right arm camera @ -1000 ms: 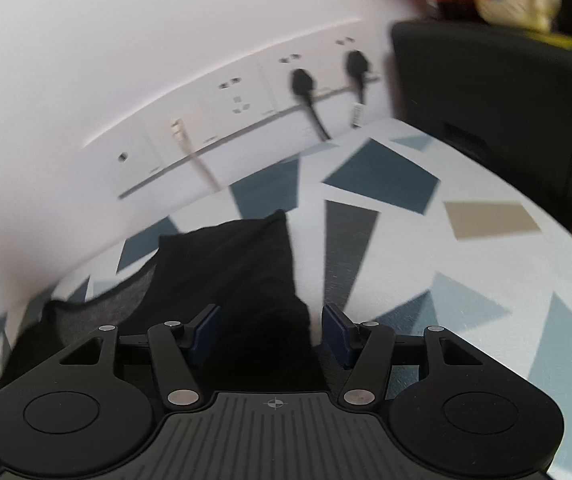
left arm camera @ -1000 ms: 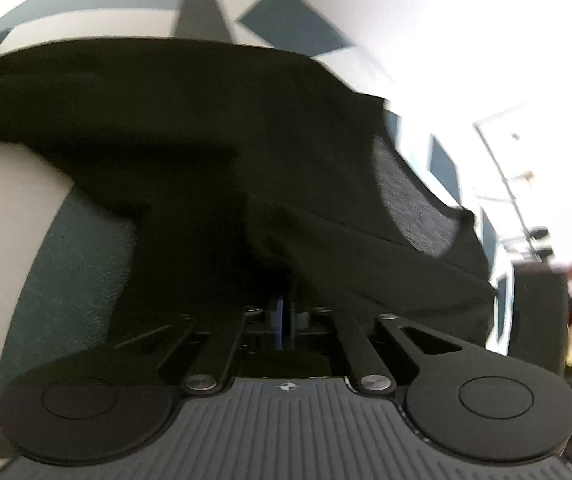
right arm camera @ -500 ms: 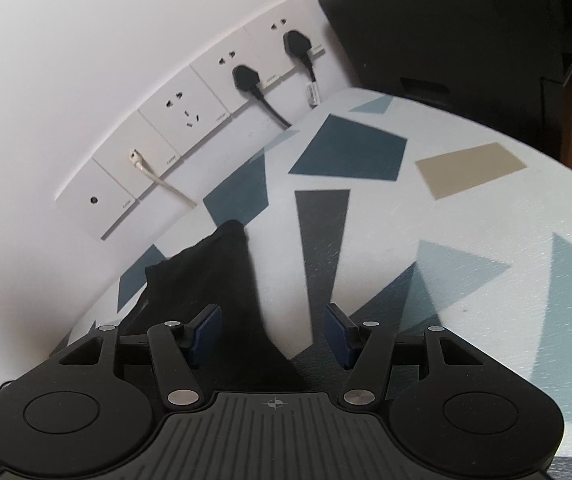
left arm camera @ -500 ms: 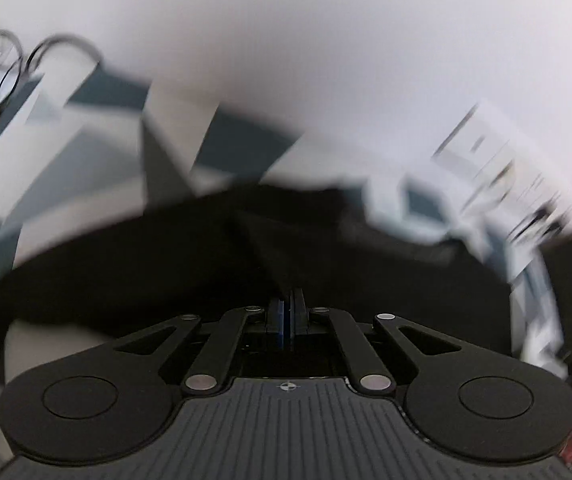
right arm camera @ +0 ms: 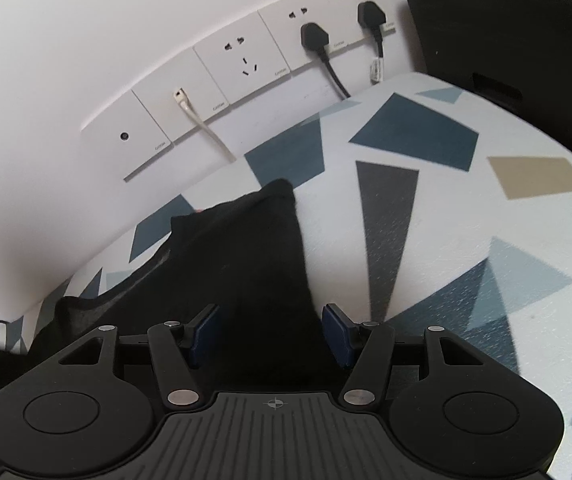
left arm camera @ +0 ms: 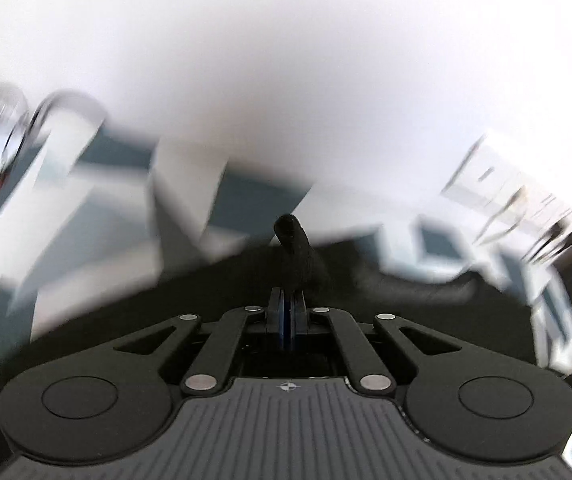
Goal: Fold clothes
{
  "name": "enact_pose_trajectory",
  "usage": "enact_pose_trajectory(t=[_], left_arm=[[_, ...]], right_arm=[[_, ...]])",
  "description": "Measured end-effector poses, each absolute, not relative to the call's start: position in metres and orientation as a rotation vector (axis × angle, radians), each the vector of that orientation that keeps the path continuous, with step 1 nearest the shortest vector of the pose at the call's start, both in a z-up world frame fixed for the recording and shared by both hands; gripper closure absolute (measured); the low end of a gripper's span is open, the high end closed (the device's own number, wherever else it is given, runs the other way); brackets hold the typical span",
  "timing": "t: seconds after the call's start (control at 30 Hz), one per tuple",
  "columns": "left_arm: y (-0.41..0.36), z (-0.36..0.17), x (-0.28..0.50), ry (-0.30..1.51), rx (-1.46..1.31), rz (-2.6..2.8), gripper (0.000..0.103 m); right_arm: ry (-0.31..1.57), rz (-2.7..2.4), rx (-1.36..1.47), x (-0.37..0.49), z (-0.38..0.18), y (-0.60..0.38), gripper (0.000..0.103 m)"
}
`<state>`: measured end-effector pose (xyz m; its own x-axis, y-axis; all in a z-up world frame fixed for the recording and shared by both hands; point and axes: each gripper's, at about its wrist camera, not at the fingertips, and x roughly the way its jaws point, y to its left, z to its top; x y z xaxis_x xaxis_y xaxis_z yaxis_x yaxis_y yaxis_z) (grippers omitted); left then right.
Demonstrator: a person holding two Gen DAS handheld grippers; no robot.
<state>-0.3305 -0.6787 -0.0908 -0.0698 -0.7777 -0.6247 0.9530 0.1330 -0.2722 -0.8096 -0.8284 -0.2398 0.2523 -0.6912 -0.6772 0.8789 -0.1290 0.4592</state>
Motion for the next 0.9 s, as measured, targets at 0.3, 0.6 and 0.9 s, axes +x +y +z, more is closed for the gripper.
enact_pose_trajectory(t=[0.3,0.6,0.9], left_arm=[[-0.692,-0.160,-0.308,0.974,0.426,-1.317,0.091],[-0.691,-0.155,-0.333,0.820,0.638,-1.379,0.071],[-0.683,-0.151,-0.328,0.696,0.732,-1.380,0.049]], right_arm=[[0.331,-1.371,0.918,-0.795,-0.237,-0.829,0.046],[0.602,-1.460,0.692,-0.771,-0.249,-0.836,0.067],[0.570,-1.531,0.730,-0.783,-0.245,-0.840,0.061]])
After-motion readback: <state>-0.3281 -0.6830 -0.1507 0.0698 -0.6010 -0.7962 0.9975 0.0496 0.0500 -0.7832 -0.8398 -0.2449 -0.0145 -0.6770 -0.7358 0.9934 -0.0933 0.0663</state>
